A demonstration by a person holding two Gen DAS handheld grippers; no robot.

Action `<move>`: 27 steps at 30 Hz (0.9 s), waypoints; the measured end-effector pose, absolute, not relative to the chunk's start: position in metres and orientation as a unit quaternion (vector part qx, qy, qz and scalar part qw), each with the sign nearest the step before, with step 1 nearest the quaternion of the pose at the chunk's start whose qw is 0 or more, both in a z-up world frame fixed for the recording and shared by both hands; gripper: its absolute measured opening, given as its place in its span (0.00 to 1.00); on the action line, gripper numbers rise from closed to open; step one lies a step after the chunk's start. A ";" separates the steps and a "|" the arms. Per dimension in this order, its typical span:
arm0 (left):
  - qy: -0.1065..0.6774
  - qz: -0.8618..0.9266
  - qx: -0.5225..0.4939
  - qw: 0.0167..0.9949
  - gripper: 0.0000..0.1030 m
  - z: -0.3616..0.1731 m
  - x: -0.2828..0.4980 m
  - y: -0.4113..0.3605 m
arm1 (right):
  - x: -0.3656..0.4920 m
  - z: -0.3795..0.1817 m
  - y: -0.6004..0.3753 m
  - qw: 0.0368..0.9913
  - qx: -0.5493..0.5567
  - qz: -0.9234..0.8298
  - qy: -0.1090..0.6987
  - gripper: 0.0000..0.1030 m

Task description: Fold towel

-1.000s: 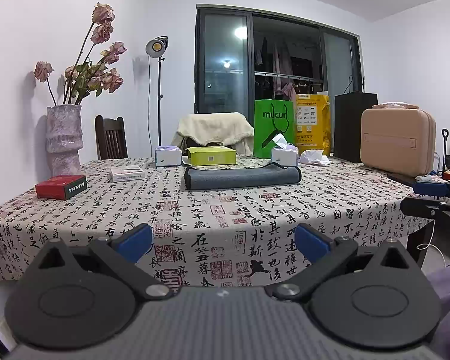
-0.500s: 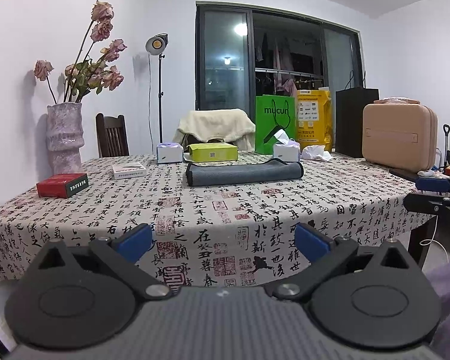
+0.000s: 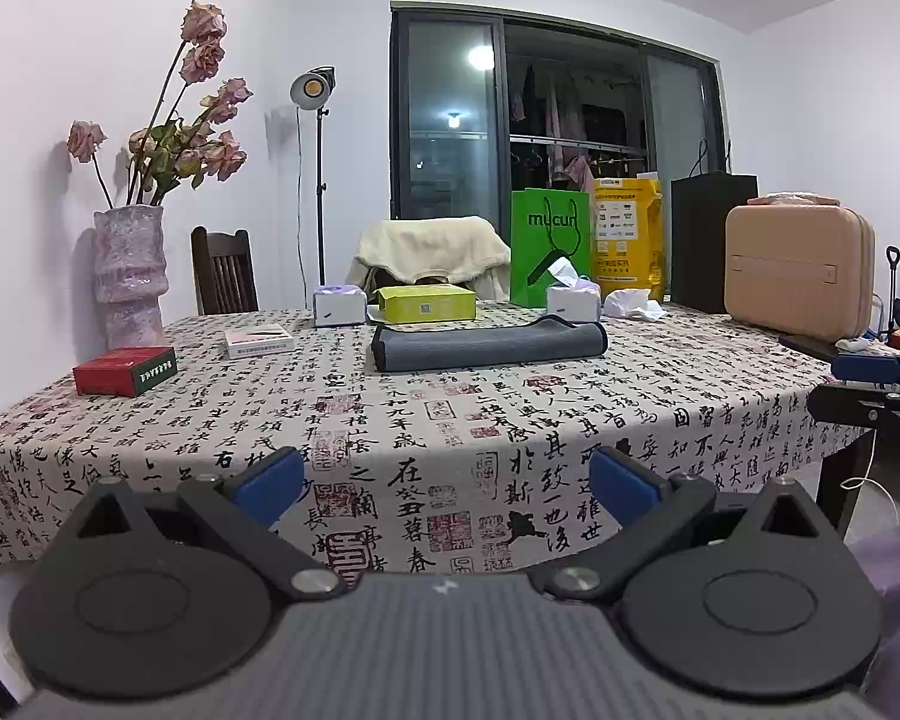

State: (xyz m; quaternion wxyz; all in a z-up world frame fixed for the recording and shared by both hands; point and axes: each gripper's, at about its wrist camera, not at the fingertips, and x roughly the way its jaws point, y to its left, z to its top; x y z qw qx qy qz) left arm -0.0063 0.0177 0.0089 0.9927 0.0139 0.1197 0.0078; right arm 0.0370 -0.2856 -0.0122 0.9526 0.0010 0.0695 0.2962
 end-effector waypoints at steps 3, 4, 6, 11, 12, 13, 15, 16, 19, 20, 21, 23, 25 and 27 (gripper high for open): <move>0.120 0.008 0.015 0.993 1.00 0.009 -0.006 0.018 | 0.037 -0.012 -0.285 0.952 0.000 0.297 0.069 1.00; 0.120 0.008 0.015 0.993 1.00 0.009 -0.006 0.018 | 0.037 -0.012 -0.285 0.952 0.000 0.298 0.069 1.00; 0.120 0.007 0.015 0.993 1.00 0.009 -0.006 0.018 | 0.037 -0.012 -0.285 0.952 -0.001 0.299 0.068 1.00; 0.122 0.005 0.015 0.992 1.00 0.009 -0.005 0.018 | 0.038 -0.012 -0.285 0.952 0.001 0.298 0.069 1.00; 0.122 0.006 0.014 0.992 1.00 0.009 -0.005 0.018 | 0.038 -0.012 -0.285 0.952 0.000 0.298 0.069 1.00; 0.122 0.006 0.014 0.992 1.00 0.009 -0.005 0.018 | 0.038 -0.012 -0.285 0.952 0.000 0.298 0.068 1.00; 0.123 0.005 0.014 0.992 1.00 0.009 -0.004 0.018 | 0.038 -0.012 -0.285 0.952 0.000 0.298 0.068 1.00; 0.123 0.006 0.015 0.992 1.00 0.009 -0.004 0.018 | 0.038 -0.012 -0.285 0.952 0.000 0.298 0.068 1.00; 0.126 0.008 0.014 0.992 1.00 0.009 -0.003 0.018 | 0.038 -0.013 -0.285 0.952 0.000 0.298 0.069 1.00; 0.126 0.009 0.014 0.992 1.00 0.008 -0.004 0.018 | 0.038 -0.013 -0.285 0.952 0.001 0.298 0.070 1.00; 0.125 0.010 0.014 0.992 1.00 0.008 -0.004 0.018 | 0.038 -0.013 -0.285 0.952 0.001 0.298 0.070 1.00; 0.124 0.011 0.015 0.992 1.00 0.008 -0.005 0.017 | 0.038 -0.013 -0.285 0.952 0.000 0.298 0.070 1.00; 0.122 0.012 0.016 0.992 1.00 0.008 -0.005 0.017 | 0.038 -0.013 -0.285 0.952 0.000 0.298 0.070 1.00; 0.122 0.011 0.017 0.992 1.00 0.009 -0.005 0.017 | 0.038 -0.013 -0.285 0.952 0.001 0.298 0.070 1.00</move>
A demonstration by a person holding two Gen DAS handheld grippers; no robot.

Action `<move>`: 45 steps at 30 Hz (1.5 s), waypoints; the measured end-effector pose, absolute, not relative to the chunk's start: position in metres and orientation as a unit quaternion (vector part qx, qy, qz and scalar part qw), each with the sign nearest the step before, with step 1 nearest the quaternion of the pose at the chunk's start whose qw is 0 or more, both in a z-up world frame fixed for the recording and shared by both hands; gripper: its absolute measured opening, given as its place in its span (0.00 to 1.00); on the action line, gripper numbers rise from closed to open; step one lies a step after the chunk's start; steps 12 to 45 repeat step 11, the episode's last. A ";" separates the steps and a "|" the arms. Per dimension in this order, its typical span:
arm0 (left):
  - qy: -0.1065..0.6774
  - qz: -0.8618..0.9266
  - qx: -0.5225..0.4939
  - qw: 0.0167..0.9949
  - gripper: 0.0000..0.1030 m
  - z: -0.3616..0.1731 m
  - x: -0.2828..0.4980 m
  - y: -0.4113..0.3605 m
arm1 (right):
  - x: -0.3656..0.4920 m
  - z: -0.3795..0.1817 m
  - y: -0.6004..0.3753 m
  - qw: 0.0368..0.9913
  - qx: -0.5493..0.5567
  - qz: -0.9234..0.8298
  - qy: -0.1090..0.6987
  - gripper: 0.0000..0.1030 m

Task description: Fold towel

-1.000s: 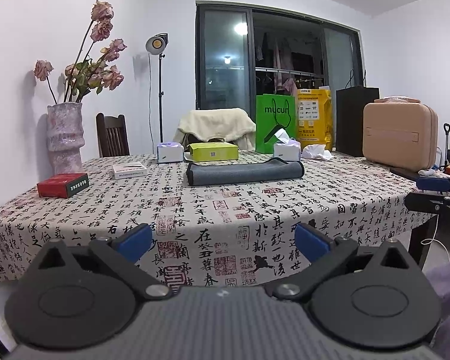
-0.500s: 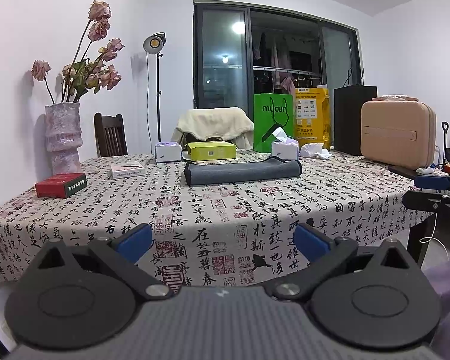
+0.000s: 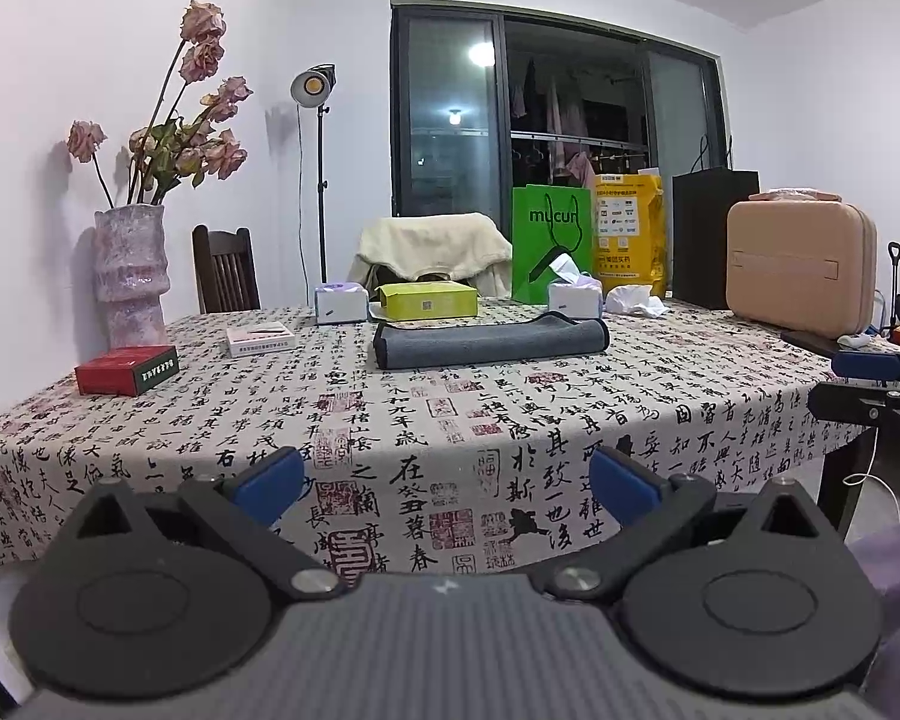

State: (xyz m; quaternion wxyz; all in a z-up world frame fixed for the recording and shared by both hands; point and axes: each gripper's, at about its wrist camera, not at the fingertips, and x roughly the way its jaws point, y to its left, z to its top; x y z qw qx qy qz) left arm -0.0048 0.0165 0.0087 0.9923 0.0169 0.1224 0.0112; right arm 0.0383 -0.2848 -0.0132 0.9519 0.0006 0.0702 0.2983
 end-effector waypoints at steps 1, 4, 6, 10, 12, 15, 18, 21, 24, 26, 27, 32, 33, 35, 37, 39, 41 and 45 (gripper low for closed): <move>0.123 0.011 0.017 0.992 1.00 0.008 -0.005 0.016 | 0.038 -0.014 -0.285 0.952 0.001 0.298 0.070 1.00; 0.123 0.010 0.017 0.992 1.00 0.009 -0.005 0.015 | 0.039 -0.013 -0.285 0.952 0.002 0.298 0.068 1.00; 0.122 0.008 0.018 0.992 1.00 0.009 -0.006 0.015 | 0.038 -0.012 -0.285 0.952 0.001 0.298 0.066 1.00; 0.121 0.010 0.018 0.992 1.00 0.010 -0.006 0.016 | 0.038 -0.013 -0.284 0.952 0.000 0.298 0.067 1.00; 0.125 0.010 0.018 0.992 1.00 0.010 -0.006 0.015 | 0.038 -0.013 -0.284 0.952 0.000 0.298 0.066 1.00; 0.125 0.010 0.018 0.992 1.00 0.010 -0.006 0.015 | 0.038 -0.013 -0.284 0.952 0.000 0.298 0.066 1.00; 0.125 0.010 0.018 0.992 1.00 0.010 -0.006 0.015 | 0.038 -0.013 -0.284 0.952 0.000 0.298 0.066 1.00; 0.125 0.010 0.018 0.992 1.00 0.010 -0.006 0.015 | 0.038 -0.013 -0.284 0.952 0.000 0.298 0.066 1.00; 0.125 0.010 0.018 0.992 1.00 0.010 -0.006 0.015 | 0.038 -0.013 -0.284 0.952 0.000 0.298 0.066 1.00; 0.125 0.010 0.018 0.992 1.00 0.010 -0.006 0.015 | 0.038 -0.013 -0.284 0.952 0.000 0.298 0.066 1.00; 0.125 0.010 0.018 0.992 1.00 0.010 -0.006 0.015 | 0.038 -0.013 -0.284 0.952 0.000 0.298 0.066 1.00; 0.125 0.010 0.018 0.992 1.00 0.010 -0.006 0.015 | 0.038 -0.013 -0.284 0.952 0.000 0.298 0.066 1.00; 0.125 0.010 0.018 0.992 1.00 0.010 -0.006 0.015 | 0.038 -0.013 -0.284 0.952 0.000 0.298 0.066 1.00; 0.125 0.010 0.018 0.992 1.00 0.010 -0.006 0.015 | 0.038 -0.013 -0.284 0.952 0.000 0.298 0.066 1.00; 0.125 0.010 0.018 0.992 1.00 0.010 -0.006 0.015 | 0.038 -0.013 -0.284 0.952 0.000 0.298 0.066 1.00; 0.125 0.010 0.018 0.992 1.00 0.010 -0.006 0.015 | 0.038 -0.013 -0.284 0.952 0.000 0.298 0.066 1.00; 0.125 0.010 0.018 0.992 1.00 0.010 -0.006 0.015 | 0.038 -0.013 -0.284 0.952 0.000 0.298 0.066 1.00; 0.125 0.010 0.018 0.992 1.00 0.010 -0.006 0.015 | 0.038 -0.013 -0.284 0.952 0.000 0.298 0.066 1.00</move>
